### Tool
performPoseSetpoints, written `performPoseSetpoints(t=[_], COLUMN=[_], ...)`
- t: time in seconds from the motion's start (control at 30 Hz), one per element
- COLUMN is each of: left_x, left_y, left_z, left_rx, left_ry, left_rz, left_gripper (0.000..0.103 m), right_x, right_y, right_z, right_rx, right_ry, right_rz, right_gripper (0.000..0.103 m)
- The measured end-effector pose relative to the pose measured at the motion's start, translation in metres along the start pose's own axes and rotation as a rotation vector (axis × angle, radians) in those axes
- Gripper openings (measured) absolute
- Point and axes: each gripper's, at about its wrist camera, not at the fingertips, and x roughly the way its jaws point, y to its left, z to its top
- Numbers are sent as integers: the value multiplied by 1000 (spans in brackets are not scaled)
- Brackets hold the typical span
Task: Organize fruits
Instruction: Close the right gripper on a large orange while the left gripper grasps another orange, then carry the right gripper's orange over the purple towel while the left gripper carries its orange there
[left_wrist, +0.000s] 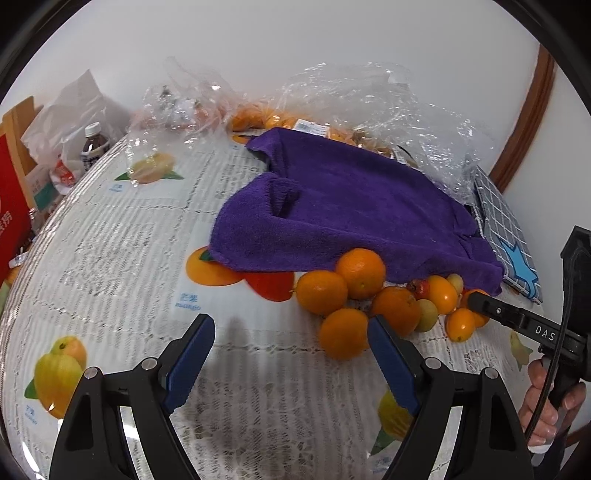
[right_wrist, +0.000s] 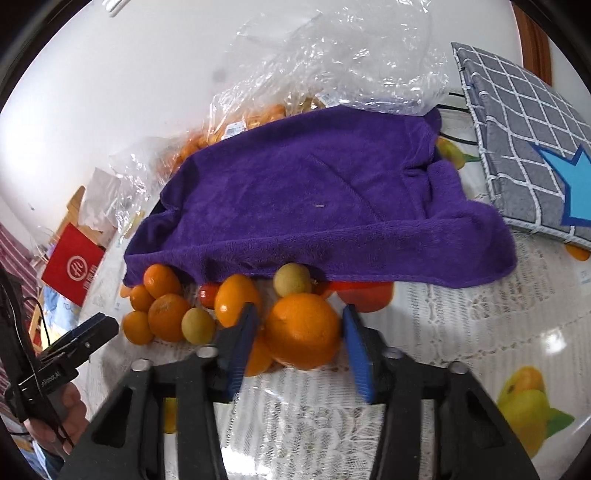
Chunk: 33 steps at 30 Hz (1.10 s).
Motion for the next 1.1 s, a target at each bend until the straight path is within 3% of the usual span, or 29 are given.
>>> performPoseSetpoints(t=[0.3,0.47,0.5,0.6,0.73,0.97,1.1], left_x=[12,22,24,22,20,19,15], left_y=[-20,-27,-28,-29,-30,-21,-8], left_z=[-2,-6,-7,-11,-16,-17,-20], left_rx=[30,36,38,54,74,22,-46], left_ry=[26,31,30,9,-3,-3,-15], left_rz=[-49,-11,4,10,1,-46,-143], left_gripper=[83,62,51,34,33,33,33], right_x=[-37,-33,-33,-31,-23,-25,-28], right_y=[-19,-24,-24,-25,-24,-17,-20], right_z=[-13,-26,-28,-32,-37,-44,-44], right_rx=[-65,-90,-96,-98,-135,-174,-160], right_ry=[-71,-52,-62,-57,-56,-67,-73], right_rz=[-116,-127,-127,-126,-161,-203,-200], right_gripper=[42,43,43,45,49,47,43])
